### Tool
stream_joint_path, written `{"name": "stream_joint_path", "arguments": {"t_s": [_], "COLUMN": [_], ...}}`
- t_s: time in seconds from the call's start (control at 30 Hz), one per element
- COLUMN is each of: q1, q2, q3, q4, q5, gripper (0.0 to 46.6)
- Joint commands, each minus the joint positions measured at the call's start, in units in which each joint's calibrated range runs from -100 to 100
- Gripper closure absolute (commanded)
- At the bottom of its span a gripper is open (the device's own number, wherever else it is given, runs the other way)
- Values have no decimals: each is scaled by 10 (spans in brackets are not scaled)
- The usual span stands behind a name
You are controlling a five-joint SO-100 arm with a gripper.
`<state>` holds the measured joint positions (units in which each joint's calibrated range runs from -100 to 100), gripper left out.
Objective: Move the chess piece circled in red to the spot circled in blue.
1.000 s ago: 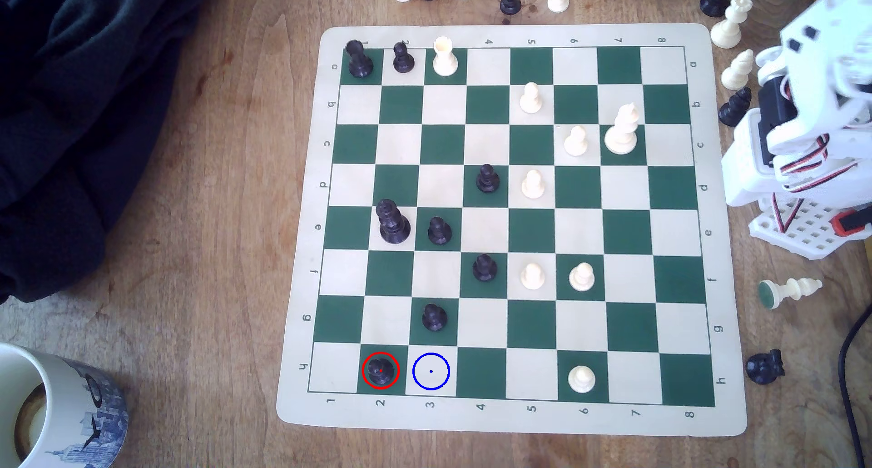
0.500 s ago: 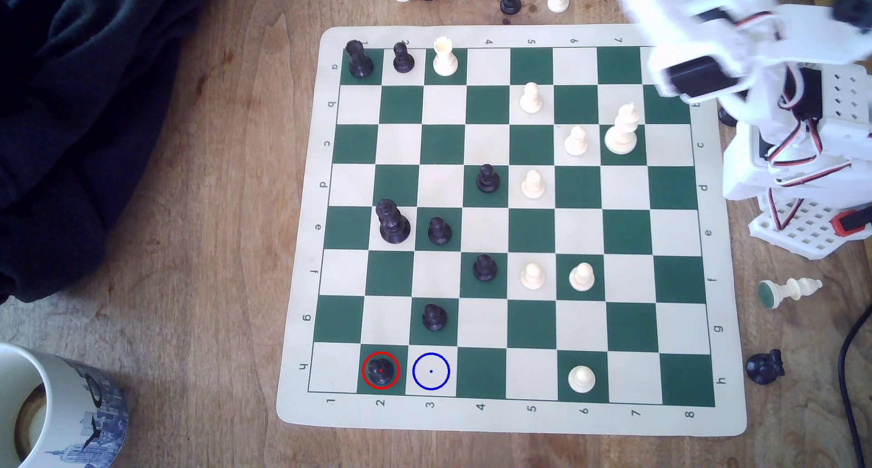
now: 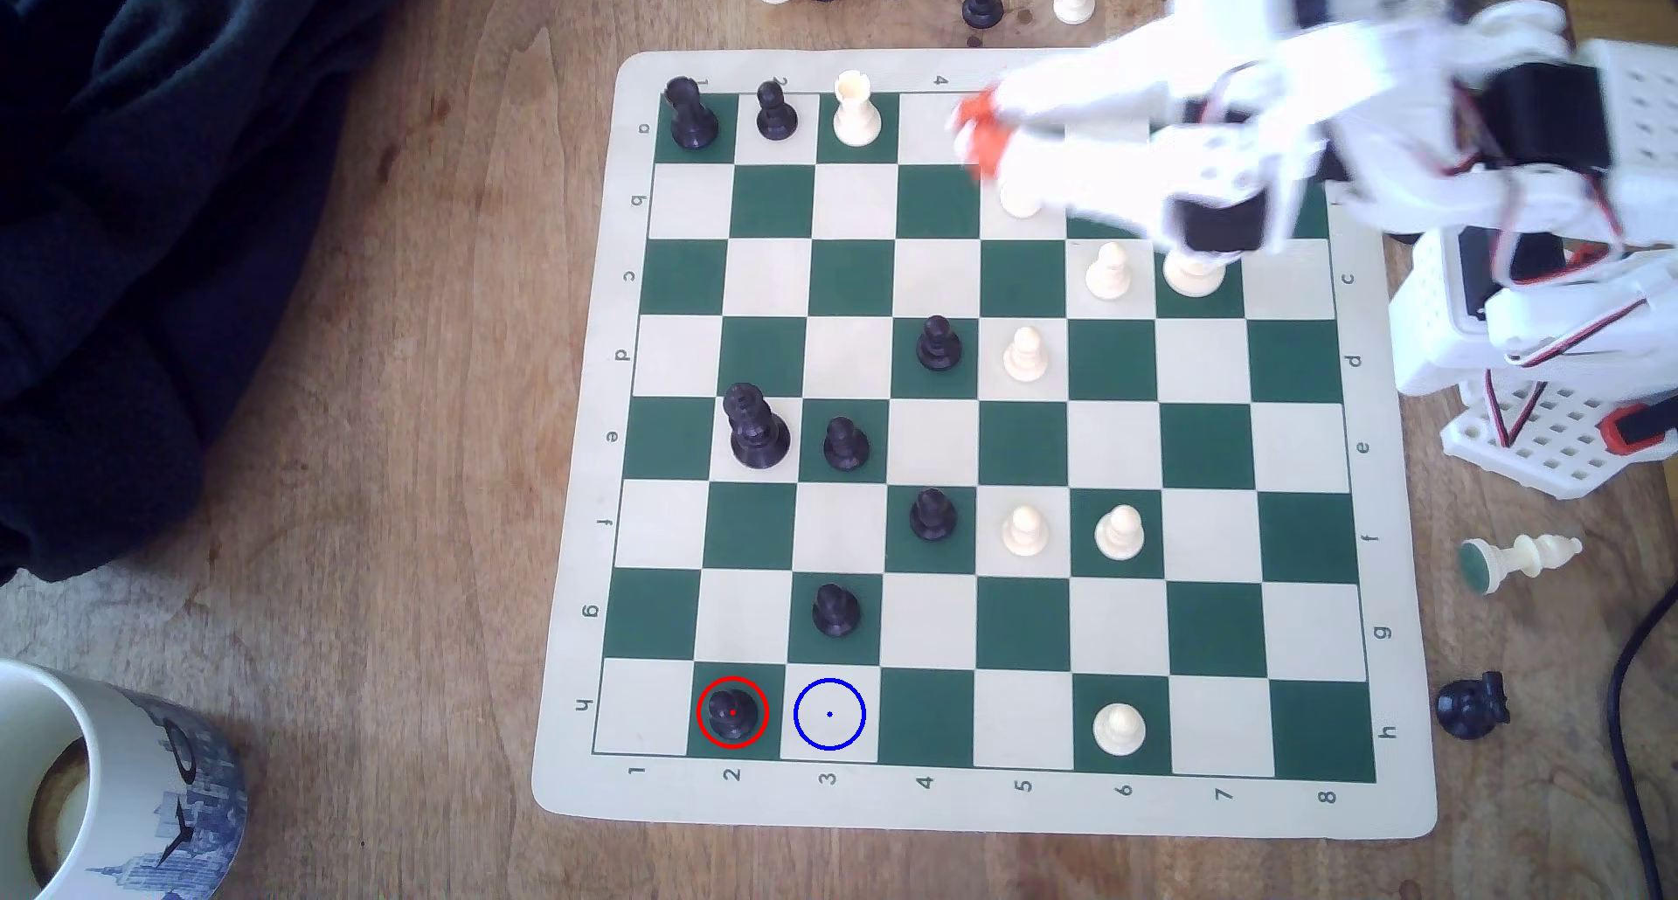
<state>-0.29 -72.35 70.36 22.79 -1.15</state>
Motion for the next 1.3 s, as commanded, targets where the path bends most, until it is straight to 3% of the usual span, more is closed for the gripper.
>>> {"name": "stream_joint_path", "arguments": {"t_s": [0.0, 0.1, 0.3, 0.4, 0.5, 0.63, 0.77, 0.9, 1.17, 1.27], "q1": [-31, -55, -91, -68, -62, -93, -140, -186, -194, -194], "q2": [111, 195, 284, 366, 411, 442, 512, 570, 688, 738], "q3": [-122, -175, -277, -404, -460, -476, -546, -566, -642, -712], "q4": [22, 21, 90, 183, 235, 256, 286, 271, 247, 250], "q5": [21, 38, 37, 42, 44, 34, 9, 0, -4, -18], "gripper": [464, 464, 464, 463, 463, 463, 463, 425, 387, 388]}}
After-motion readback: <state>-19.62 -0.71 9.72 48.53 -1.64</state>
